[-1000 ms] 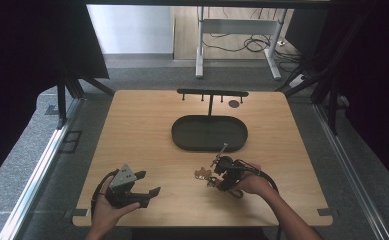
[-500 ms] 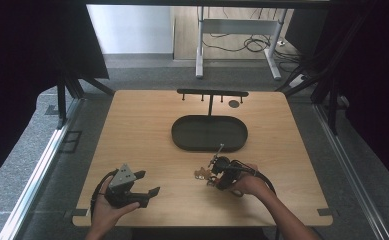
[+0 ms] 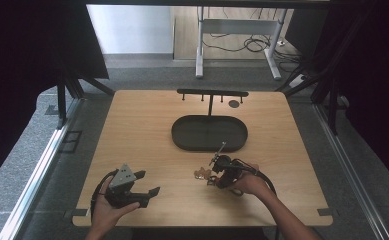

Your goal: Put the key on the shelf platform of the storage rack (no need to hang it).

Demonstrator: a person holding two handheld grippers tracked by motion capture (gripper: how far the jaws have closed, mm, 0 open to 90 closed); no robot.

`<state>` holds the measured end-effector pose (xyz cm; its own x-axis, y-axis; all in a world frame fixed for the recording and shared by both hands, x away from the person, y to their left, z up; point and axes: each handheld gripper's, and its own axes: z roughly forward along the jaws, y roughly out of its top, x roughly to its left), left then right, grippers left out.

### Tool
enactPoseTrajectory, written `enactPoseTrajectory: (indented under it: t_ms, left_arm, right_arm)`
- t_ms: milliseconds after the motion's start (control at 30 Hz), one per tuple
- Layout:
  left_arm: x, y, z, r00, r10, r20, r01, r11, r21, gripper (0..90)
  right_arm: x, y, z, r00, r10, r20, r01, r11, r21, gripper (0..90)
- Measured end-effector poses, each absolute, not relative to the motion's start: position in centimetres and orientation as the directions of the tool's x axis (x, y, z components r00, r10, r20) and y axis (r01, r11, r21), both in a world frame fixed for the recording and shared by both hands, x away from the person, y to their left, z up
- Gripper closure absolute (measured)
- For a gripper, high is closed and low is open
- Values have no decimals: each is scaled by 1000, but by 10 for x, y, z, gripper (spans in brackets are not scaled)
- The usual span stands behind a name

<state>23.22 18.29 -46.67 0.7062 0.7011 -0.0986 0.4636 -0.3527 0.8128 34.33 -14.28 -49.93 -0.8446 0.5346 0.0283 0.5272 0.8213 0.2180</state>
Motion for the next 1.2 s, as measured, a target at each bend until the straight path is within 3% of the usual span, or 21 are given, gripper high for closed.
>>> enactPoseTrajectory:
  t_ms: [500, 1200]
  left_arm:
    - [233, 184, -466, 705, 701, -102, 465, -350, 813, 239]
    - [233, 183, -466, 707, 700, -102, 465, -352, 812, 239]
  right_arm:
    - [341, -167, -457, -822, 561, 99, 556, 752, 353, 675]
    - [346, -173, -425, -832, 548, 79, 527, 739, 419, 675]
